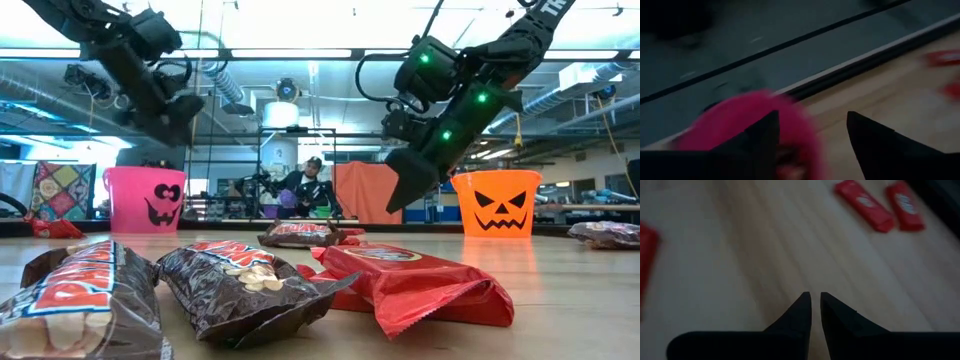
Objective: Sort candy by brand, put in halloween buckets
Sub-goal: Put the brown chocolate bar into the pink bucket
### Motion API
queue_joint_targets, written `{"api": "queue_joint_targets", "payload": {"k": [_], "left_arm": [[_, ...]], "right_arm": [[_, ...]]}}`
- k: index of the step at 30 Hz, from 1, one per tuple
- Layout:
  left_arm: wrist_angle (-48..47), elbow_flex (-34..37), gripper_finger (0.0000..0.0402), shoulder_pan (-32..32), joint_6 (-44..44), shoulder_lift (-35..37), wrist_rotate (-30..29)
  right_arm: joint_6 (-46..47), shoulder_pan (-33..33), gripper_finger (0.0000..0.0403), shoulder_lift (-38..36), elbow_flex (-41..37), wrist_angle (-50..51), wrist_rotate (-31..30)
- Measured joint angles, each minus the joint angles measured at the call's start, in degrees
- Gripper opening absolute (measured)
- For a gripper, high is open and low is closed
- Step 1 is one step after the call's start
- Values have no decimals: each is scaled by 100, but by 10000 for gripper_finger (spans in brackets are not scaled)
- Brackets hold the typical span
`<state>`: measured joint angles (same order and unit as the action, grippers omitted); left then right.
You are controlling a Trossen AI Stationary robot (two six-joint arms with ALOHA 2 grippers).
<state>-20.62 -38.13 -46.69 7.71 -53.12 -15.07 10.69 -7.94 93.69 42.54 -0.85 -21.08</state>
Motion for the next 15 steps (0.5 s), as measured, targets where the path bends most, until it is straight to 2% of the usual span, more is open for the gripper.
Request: {"api": "queue_joint_targets", "payload": {"k": [3,6,8,11,15], "left_arm": [[638,0,228,370,-157,0,711],[1101,0,221,969,-285,-4,940],[1251,12,218,1438,-308,-7,959],[1538,176,218,2178,-292,-7,863],[1977,545,217,3159,-272,-11,260]], "right_arm": [[-646,0,55,0,0,-101,550],[-1703,4,55,0,0,-117,1280],[-2214,39,55,0,0,-124,1560],[-2046,92,55,0,0,-179,1577],[-870,81,55,0,0,-236,1298]]}}
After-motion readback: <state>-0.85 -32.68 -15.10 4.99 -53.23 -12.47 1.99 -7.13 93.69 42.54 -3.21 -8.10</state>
